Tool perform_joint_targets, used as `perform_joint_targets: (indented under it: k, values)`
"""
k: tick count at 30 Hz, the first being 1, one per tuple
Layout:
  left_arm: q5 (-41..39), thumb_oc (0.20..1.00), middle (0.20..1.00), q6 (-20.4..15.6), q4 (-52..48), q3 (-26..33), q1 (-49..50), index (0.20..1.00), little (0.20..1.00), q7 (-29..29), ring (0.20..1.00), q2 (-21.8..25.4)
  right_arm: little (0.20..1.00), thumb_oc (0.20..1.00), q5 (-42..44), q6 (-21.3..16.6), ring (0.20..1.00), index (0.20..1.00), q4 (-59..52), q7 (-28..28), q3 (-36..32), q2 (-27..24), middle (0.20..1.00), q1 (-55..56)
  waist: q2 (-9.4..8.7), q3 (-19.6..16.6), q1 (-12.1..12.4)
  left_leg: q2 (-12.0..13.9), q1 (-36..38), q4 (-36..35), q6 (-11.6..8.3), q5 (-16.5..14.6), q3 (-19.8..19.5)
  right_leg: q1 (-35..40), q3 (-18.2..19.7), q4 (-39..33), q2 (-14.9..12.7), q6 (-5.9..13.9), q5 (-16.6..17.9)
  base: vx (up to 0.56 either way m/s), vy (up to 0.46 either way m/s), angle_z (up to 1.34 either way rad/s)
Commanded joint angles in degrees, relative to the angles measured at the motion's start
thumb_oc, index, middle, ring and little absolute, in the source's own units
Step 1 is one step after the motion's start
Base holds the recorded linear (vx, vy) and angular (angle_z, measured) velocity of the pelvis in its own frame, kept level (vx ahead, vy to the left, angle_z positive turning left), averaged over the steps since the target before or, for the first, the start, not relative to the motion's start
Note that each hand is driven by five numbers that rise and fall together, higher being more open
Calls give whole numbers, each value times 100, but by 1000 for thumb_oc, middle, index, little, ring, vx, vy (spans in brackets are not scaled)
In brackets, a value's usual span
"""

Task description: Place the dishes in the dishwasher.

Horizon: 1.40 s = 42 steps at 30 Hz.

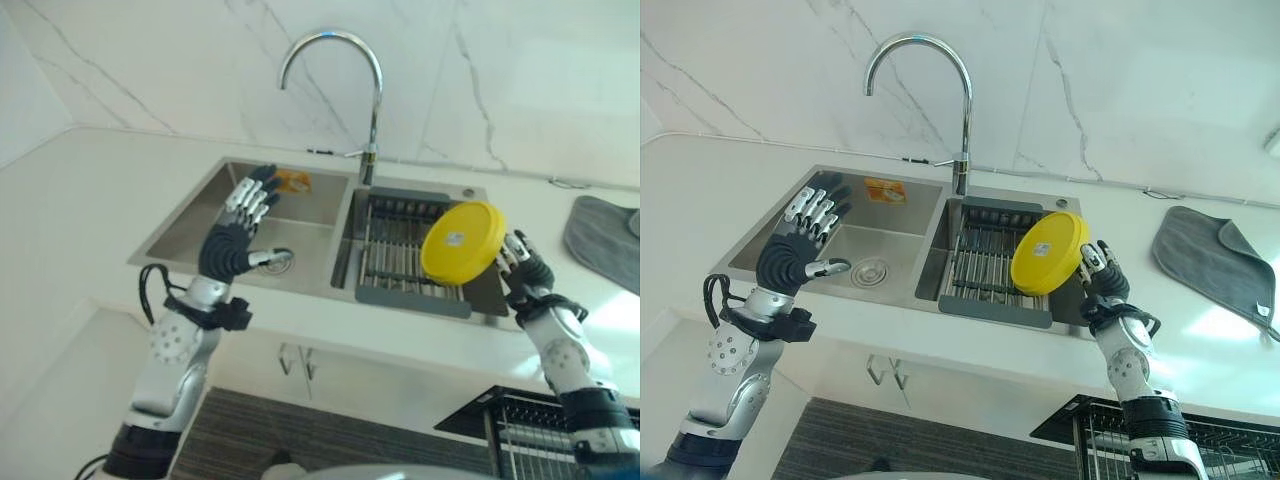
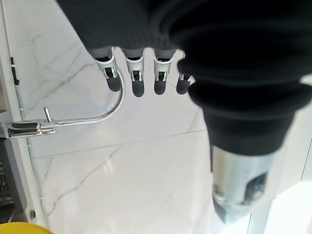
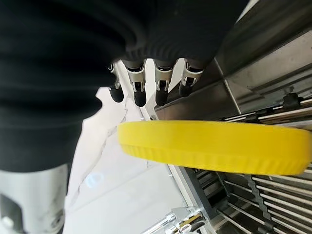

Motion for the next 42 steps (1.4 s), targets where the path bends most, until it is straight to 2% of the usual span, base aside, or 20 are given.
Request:
perform_joint_targets:
  k: [1,22,33,42]
  values:
    - [-207,1000,1000,-265,-14,-47,-470,1000,1000,-6,1000,250,1000,1000,290,-108,1000,1000,48,164,-90,-367,1000,-787,-41,107,207,374,498,8,-209,-766,-140,179,-400,40,-126,123,-402,0,0,0]
    - [-228,1000,1000,-45,7,-193,-611,1000,1000,34,1000,433,1000,1000,41,374,1000,1000,865,323,236,-786,1000,-1203,-107,168,300,347,510,8,-214,-769,-180,244,-452,40,-118,123,-412,-1,0,1]
    - [-259,1000,1000,-20,51,-247,-619,1000,1000,100,1000,513,1000,1000,55,438,1000,1000,1372,258,367,-981,1000,-1617,-111,164,389,333,485,8,-218,-755,-234,266,-481,40,-101,102,-434,0,0,0]
    - [-315,1000,1000,28,92,-267,-642,1000,1000,105,1000,591,1000,1000,-101,594,1000,1000,1929,428,536,-1164,1000,-1948,-103,151,473,321,488,8,-226,-741,-257,299,-548,40,-110,94,-441,0,0,0]
